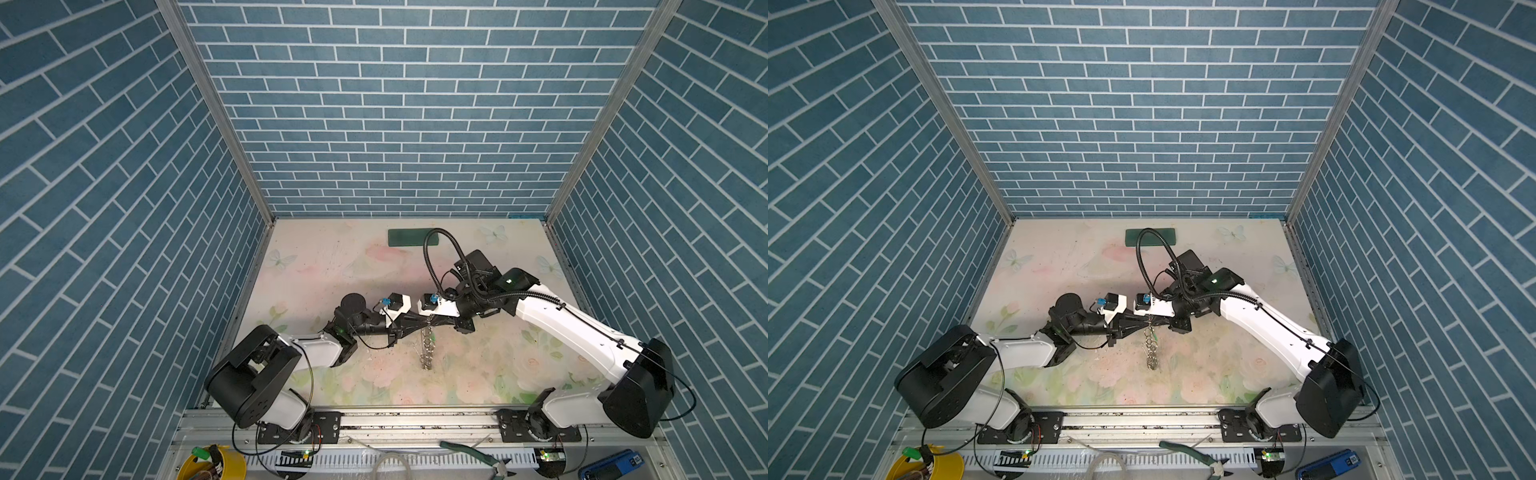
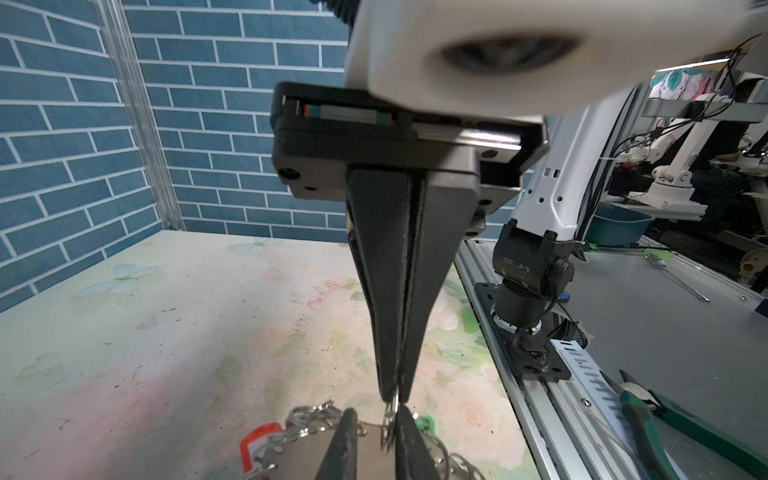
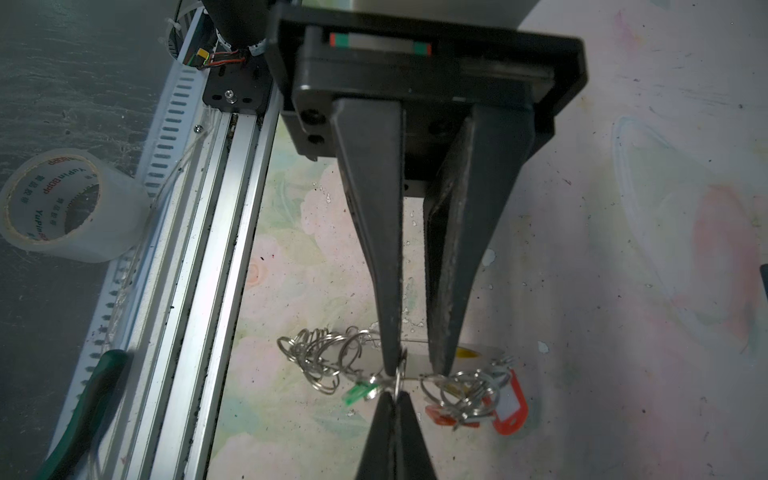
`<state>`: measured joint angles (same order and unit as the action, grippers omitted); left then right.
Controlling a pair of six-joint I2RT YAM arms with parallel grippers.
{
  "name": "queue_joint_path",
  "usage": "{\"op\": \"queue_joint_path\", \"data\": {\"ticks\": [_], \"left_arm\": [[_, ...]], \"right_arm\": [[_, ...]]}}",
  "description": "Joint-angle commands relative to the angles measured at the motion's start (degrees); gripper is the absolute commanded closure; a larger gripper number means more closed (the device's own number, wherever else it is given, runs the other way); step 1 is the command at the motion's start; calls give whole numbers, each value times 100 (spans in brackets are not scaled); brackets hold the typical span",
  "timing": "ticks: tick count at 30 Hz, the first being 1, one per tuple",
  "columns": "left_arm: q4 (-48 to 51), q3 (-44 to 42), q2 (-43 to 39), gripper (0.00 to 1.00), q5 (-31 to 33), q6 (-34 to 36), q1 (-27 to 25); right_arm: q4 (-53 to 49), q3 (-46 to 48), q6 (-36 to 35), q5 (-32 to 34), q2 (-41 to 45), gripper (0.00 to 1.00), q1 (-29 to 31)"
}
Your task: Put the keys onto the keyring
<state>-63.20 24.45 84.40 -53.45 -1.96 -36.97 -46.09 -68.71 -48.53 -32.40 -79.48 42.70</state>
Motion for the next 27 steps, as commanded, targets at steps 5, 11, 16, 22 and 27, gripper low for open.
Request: {"op": "queue_joint_path", "data": {"ticks": [5,11,16,22,27], "left_arm": [[1044,157,-429,84,-12,507,-20],[1476,253,-464,90,77,670,-78],[1637,312,-450,91,88,723,-99],[1622,329,-433,100,175,660,-150],[596,19,-374,100,549,134,-184]], "right_arm": [[122,-220,-411,-272,-67,100,1],[118,-296,-403,-319,-136,100,2],[140,-319,-393,-370,-173,100,19],[260,-263,-297,-385,-149,100,23],[844,218,177,-200,266,86,-35]]}}
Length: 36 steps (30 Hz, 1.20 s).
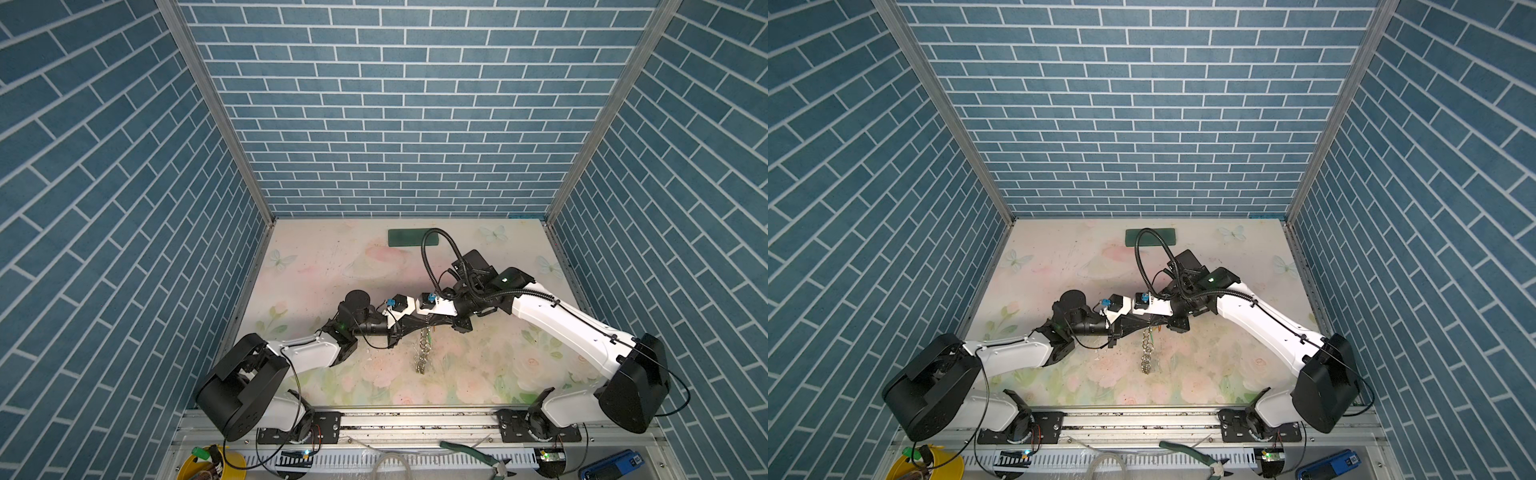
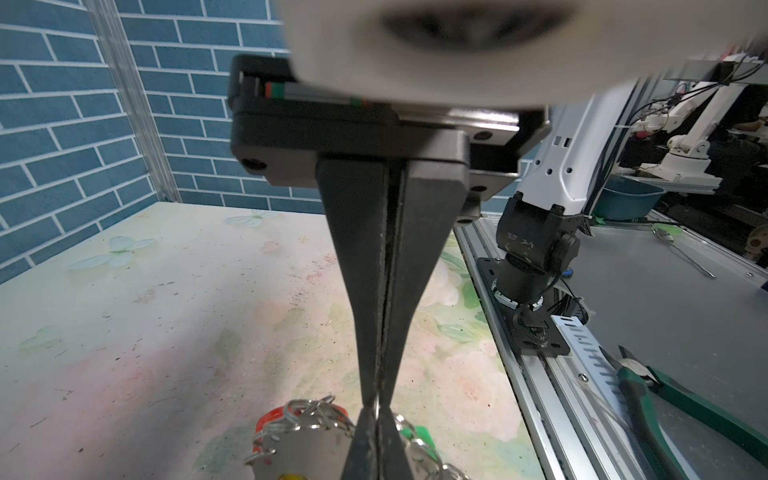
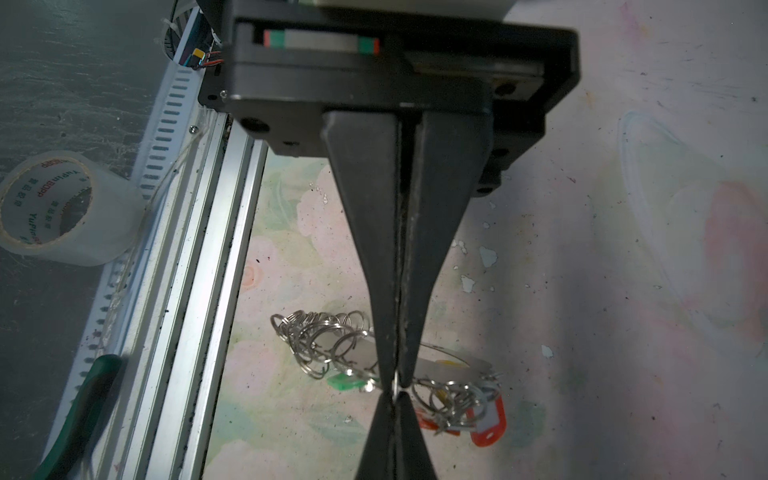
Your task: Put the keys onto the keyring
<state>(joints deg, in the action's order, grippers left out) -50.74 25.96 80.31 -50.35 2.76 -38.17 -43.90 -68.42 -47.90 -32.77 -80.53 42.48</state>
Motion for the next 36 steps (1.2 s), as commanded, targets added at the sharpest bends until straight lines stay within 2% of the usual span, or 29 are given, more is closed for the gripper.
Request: {"op": "queue_joint_path", "data": {"ticks": [1,4,8,13,18,27,30,36], "left_arm": [[-819,-204,45,100,355,-414,-65],[-1192,-358,32,100,695,-572,-85],[-1845,-570,53,100,1000,-788,-85],[-2934,-655,440,100,1084,-1349,-85],[-2978,-634,521,100,1028,-1328,-164],[-2977,-544,547,100,792,-1387,-216],[-2977,-540,521,100,783,-1387,-217],[-2981,-566,476,100,807,-1385,-217]], "right_arm": [[947,410,350,-69,548,83,-60],[1891,1097,1108,-104,1106,79,-339],[3148,2016,1997,-523,1696,80,-554],[4786,3126,3015,-944,2036,81,-592],[6014,3775,3547,-1111,2154,82,-597],[6665,3994,3742,-1140,1994,84,-748],[6772,4039,3784,-1431,1973,87,-777],[6751,4039,3810,-1829,1877,88,-785]]}}
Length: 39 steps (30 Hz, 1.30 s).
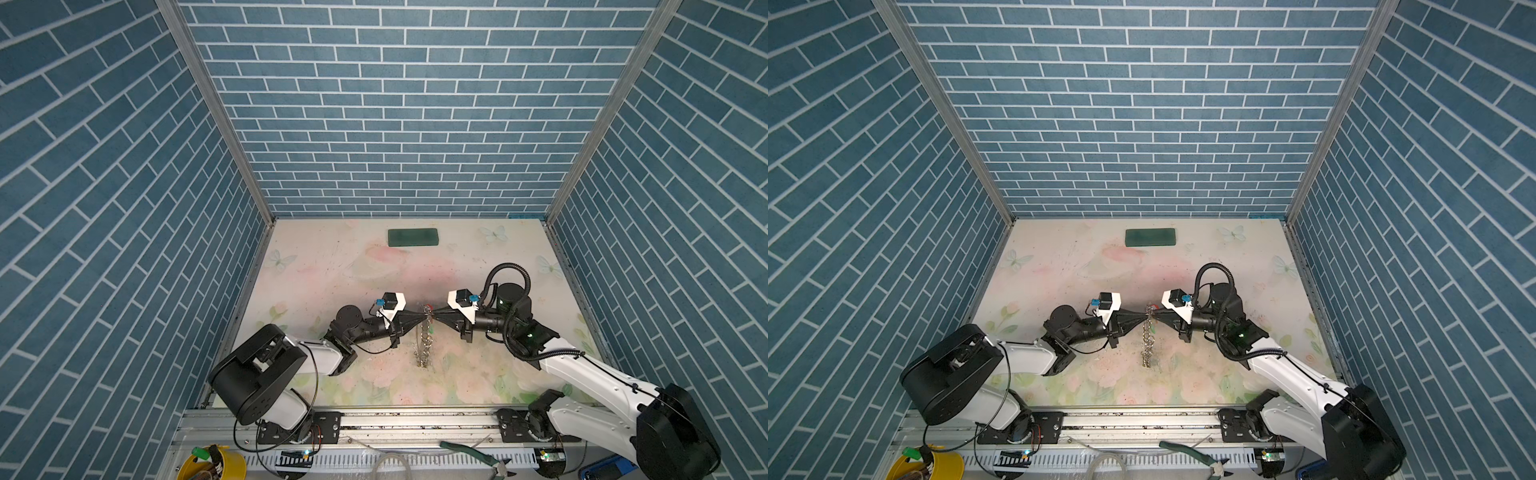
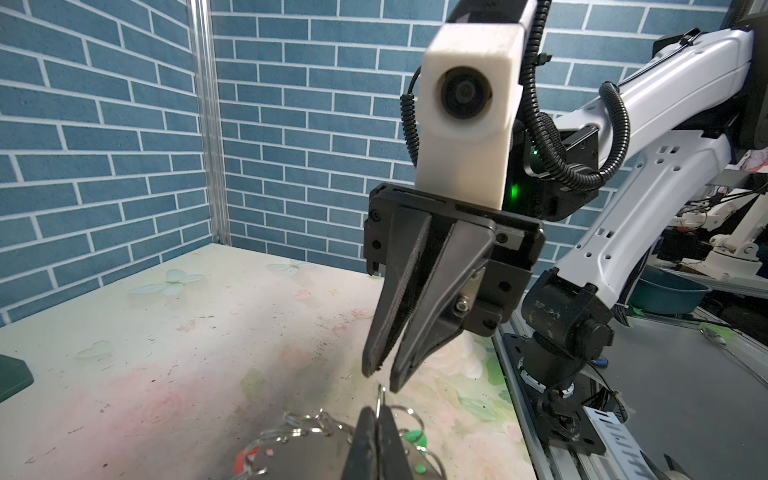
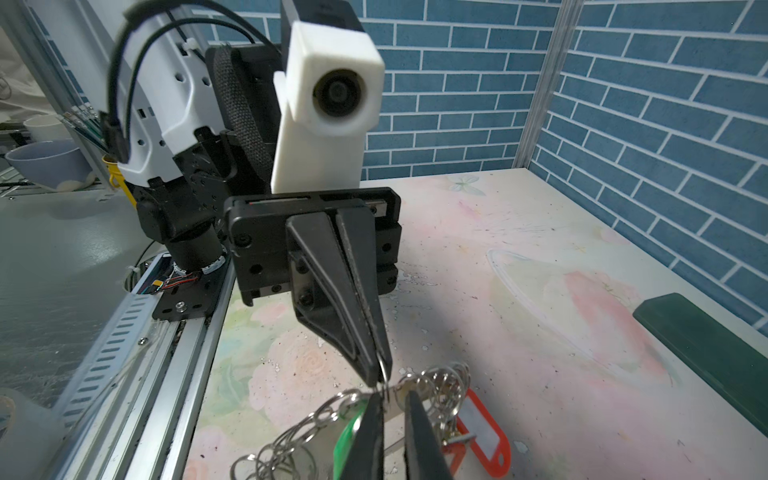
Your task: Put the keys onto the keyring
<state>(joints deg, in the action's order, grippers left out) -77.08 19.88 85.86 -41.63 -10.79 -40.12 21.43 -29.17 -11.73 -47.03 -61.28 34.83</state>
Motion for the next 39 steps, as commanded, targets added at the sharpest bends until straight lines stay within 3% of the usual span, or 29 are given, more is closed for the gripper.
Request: {"op": "queue_joint_path", "data": {"ticks": [1,20,25,32,39], "left_arm": [[-348,28,-92,100,-63,-20,-22],[-343,45,-136,100,-297,6,-31],[-347,-46,-208,100,-141,117,-31],[-343,-60,-181,100,-157,165,-31],[-345,-1,-184,100,-440,142,-31]], "right_arm": [[220,106,212,-433,-76,88,-20],[396,16,328,-669,-398,92,-20],[68,86,146,-414,-117,85,-20],[-433,148,-85,-54,379,82,-27],[-361,-1,15,-260,81,82,-29]]}}
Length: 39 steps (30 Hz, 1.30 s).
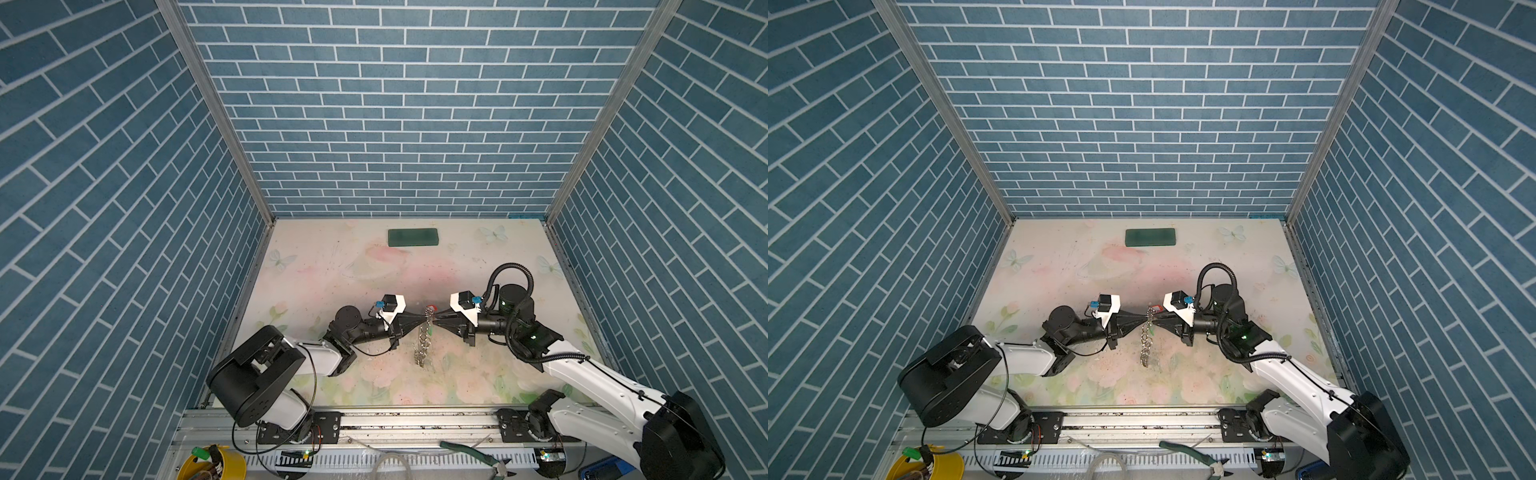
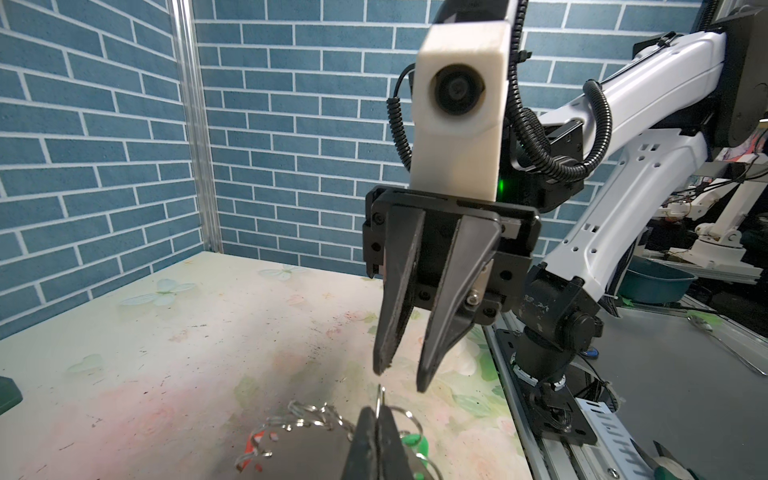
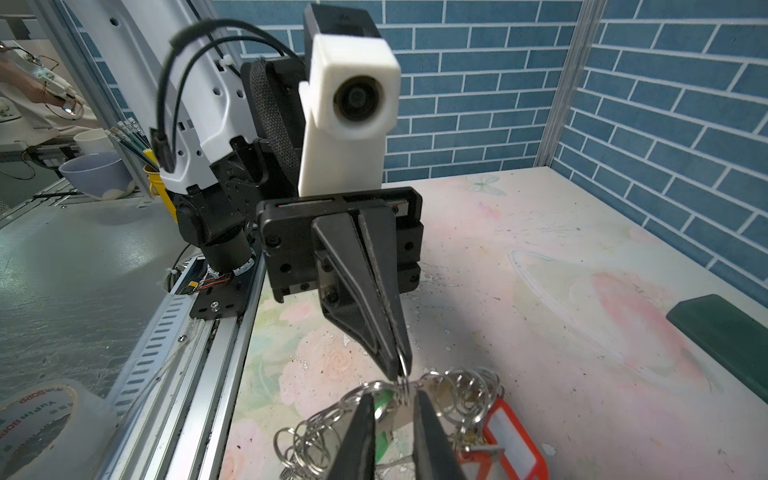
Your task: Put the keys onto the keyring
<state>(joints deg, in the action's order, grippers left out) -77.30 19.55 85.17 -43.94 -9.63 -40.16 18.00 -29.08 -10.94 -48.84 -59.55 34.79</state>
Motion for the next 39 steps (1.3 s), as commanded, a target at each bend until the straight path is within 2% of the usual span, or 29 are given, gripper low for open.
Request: {"op": "queue_joint_path", "data": {"ticks": [1,8,17,22,27,28,32,36,39], "left_arm": [[-321,32,-132,100,-243,27,-27],[-321,54,-119,100,-378,61,-58],[-322,86,-67,100,-395,93,-88],[-321,116,-4,100,-417,99,-132],[-321,97,61,100,-428,176,-141],[-322,93,66,100,-430,191,-142],[-321,-13,53,99,-414,309,-132],[-300,-73,19,93,-567,273,22],[97,-8,-58,90,-737,383,105]], "right_arm": [[25,-26,-43,-126,-131,82,-23],[203,-76,99,-323,-290,83,-25],[312,-137,233,-624,-439,91,-22],[336,-167,259,-627,-453,90,-28],[237,-202,229,-577,-394,95,-29],[128,-231,180,-545,-368,99,-24],[-778,-541,-179,-469,-284,100,-24],[-2491,-1209,-837,-412,-361,100,-16],[-3531,-1652,-1291,-224,-511,100,21]]}}
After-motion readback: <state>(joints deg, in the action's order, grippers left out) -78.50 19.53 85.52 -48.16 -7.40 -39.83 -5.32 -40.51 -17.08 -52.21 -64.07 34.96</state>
